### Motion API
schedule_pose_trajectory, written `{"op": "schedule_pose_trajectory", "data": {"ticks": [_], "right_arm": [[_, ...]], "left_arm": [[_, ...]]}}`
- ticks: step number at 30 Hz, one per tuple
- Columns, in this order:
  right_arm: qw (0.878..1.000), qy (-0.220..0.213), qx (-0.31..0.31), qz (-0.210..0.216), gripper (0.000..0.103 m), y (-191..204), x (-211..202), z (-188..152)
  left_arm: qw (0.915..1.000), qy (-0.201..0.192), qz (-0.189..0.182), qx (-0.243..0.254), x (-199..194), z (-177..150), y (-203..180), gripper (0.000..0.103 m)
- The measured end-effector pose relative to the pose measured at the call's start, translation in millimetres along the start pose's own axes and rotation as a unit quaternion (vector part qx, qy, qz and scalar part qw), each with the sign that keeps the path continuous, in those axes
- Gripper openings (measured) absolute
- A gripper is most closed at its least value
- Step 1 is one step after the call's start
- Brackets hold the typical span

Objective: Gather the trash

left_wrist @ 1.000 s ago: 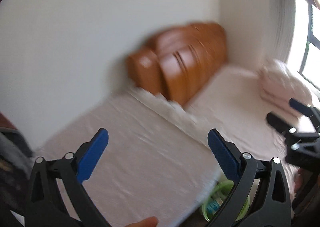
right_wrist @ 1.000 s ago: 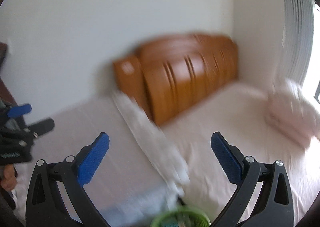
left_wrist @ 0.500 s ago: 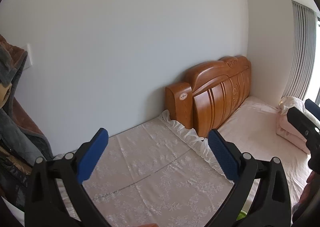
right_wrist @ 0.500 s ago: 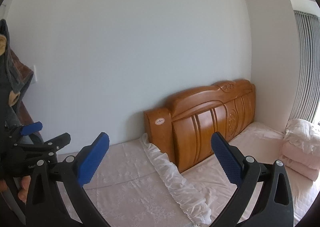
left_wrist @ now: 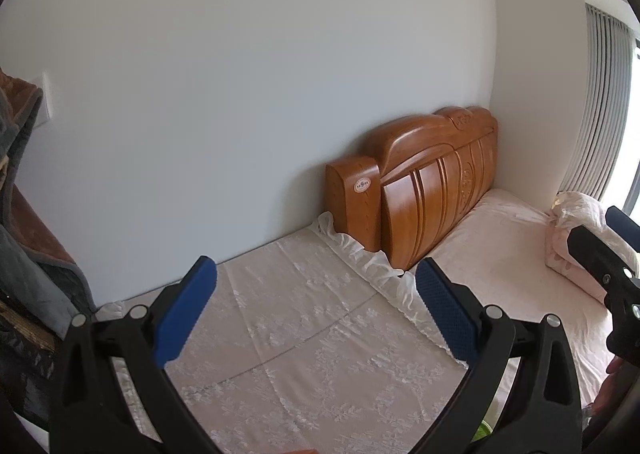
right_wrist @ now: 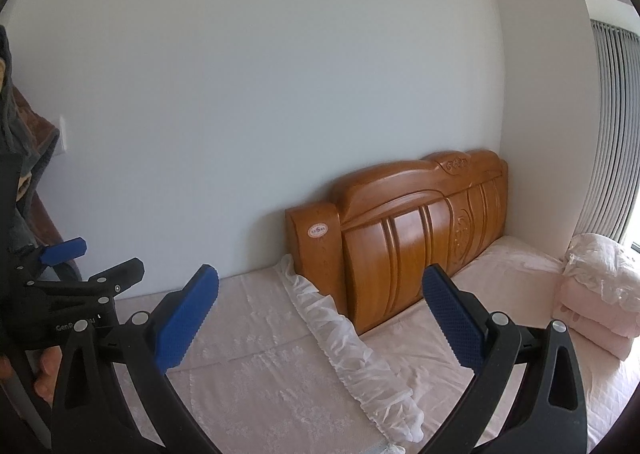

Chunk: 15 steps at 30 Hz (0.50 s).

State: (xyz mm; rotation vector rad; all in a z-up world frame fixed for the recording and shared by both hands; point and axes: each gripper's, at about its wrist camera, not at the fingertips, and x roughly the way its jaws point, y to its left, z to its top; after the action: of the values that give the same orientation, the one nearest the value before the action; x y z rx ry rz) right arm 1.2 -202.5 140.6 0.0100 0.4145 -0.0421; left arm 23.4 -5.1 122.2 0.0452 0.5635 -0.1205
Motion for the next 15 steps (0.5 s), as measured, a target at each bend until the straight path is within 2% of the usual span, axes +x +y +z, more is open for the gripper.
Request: {"op": "schedule_pose_trajectory", "data": {"ticks": [15], "right_arm": [[1.000, 0.006, -0.001, -0.002, 0.101, -0.3, 2.7, -1.3]], "left_arm": [[1.0000, 0.004, -0.006, 0.002, -0.9, -1.8, -1.5, 0.095]]}}
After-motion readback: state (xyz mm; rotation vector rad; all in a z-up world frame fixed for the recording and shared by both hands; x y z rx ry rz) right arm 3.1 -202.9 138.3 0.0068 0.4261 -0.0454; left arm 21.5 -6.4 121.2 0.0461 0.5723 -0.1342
